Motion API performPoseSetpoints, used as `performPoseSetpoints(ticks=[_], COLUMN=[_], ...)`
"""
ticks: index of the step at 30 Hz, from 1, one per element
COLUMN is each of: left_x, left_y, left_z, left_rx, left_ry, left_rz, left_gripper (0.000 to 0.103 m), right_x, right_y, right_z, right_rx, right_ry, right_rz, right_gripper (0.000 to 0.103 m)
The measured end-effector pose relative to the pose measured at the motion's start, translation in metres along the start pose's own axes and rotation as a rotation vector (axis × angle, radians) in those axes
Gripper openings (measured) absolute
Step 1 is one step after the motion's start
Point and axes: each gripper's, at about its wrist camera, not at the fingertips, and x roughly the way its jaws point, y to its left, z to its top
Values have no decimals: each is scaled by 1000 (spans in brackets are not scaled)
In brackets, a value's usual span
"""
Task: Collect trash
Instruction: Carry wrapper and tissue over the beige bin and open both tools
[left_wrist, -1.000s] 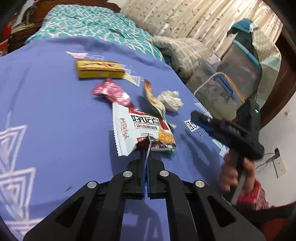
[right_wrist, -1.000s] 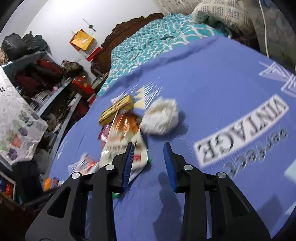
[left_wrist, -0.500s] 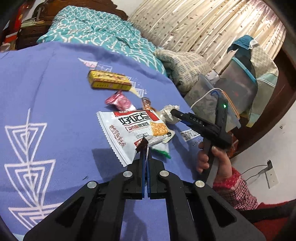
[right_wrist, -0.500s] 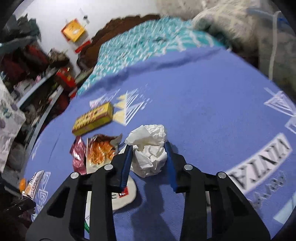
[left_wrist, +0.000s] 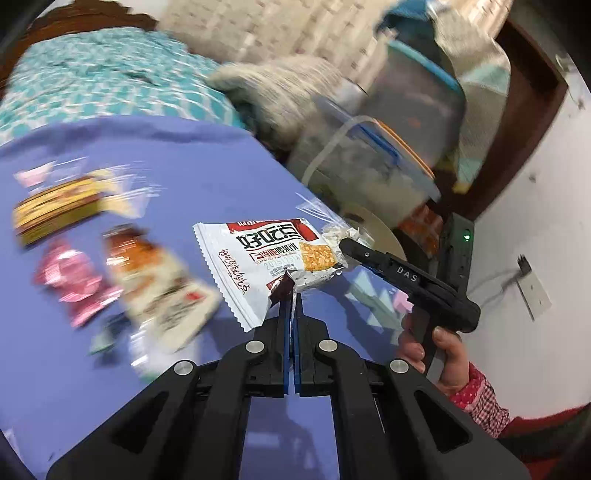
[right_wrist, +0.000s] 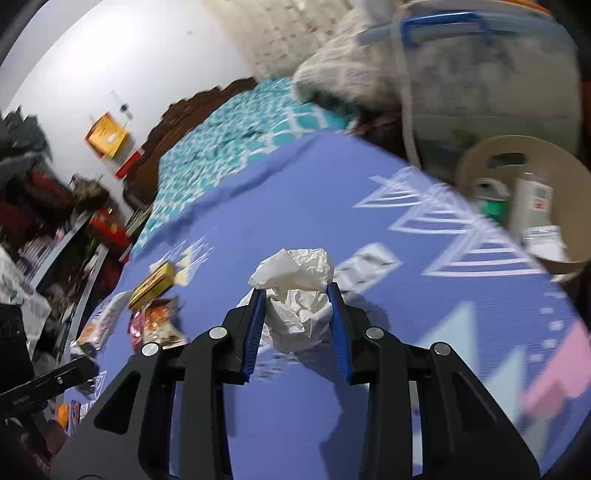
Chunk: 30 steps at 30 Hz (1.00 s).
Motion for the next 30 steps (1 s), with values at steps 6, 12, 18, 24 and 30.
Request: performPoseSetpoints(ticks=[6, 12, 18, 24, 30], left_x=[88, 186, 270, 312, 265], left_y=[-56, -135, -184, -183, -169], left_z=[44, 90, 108, 109, 112], left_rx=[110, 233, 282, 255, 241], left_ry=[112, 205, 289, 318, 251], left_rz=[-67, -125, -129, -30, -80], left_gripper=[1, 1, 2, 57, 57], right_x=[-47, -78, -70, -42, -71], right_y=[-86, -171, -221, -224, -205], right_z=[27, 55, 76, 86, 80], right_rx=[100, 198, 231, 203, 224], right_ry=[-105, -176, -160, -124, -219], right_rz=[-115, -239, -321, -343, -302], right_gripper=[36, 37, 40, 74, 72])
